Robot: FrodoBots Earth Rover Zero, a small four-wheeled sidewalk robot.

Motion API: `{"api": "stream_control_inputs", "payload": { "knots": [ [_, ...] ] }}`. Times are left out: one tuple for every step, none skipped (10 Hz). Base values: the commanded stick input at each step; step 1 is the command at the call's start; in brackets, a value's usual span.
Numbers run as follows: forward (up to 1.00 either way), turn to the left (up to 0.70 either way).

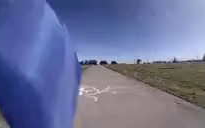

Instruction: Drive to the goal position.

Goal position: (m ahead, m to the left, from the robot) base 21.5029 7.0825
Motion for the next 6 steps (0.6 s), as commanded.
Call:
{"api": "stream_control_inputs", "payload": {
  "knots": [
    [1.00, 0.00],
    [1.00, 0.00],
    [1.00, 0.00],
    [1.00, 0.00],
    [1.00, 0.00],
    [1.00, 0.00]
  ]
}}
